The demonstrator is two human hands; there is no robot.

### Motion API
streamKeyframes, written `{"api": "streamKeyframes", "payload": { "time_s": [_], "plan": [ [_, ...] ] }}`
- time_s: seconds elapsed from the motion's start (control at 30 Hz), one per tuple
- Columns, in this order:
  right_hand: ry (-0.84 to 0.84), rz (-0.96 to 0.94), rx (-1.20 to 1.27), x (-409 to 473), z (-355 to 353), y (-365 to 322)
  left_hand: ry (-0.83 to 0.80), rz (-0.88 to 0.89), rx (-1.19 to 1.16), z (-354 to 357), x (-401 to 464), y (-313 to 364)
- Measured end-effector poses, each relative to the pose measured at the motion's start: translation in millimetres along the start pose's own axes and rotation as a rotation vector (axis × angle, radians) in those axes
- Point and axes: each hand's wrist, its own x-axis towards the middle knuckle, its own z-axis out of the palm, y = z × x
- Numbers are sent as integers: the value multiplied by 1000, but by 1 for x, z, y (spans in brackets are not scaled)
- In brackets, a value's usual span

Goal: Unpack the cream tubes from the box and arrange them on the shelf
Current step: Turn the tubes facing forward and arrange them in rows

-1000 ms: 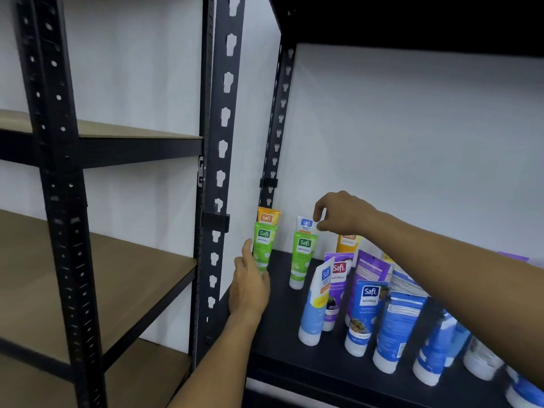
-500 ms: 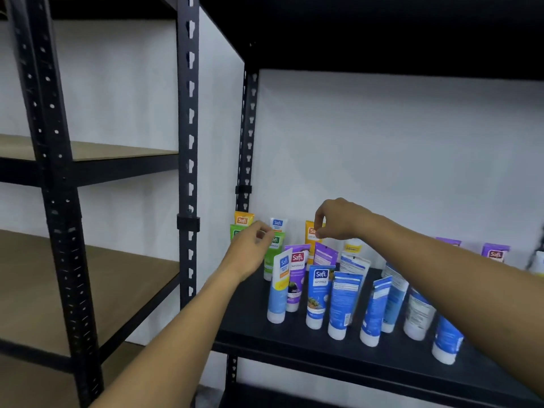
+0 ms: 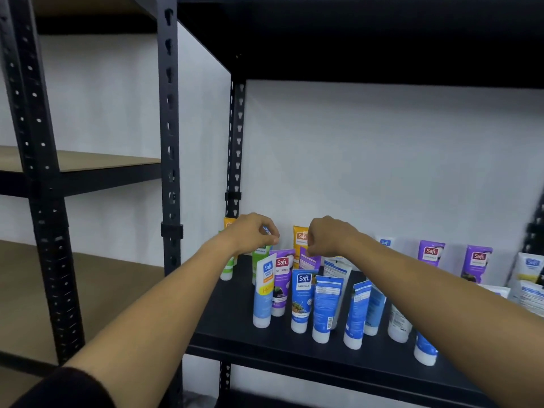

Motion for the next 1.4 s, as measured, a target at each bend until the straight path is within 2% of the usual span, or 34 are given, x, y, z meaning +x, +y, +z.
{"api": "streamKeyframes", "payload": {
  "time_s": [0.3,0.57,1.1,1.4],
  "plan": [
    [-6,-56,36,16,10,10,-193,-48,79,12,23,8],
    [-31,-140,60,23,9,20,-253,-83,190,14,33,11],
    [-41,-131,162,29,18,31,-255,-44,306,18,48,11],
    [110,-78,189,31,10,44,-192,-5,322,11,55,19]
  ]
}}
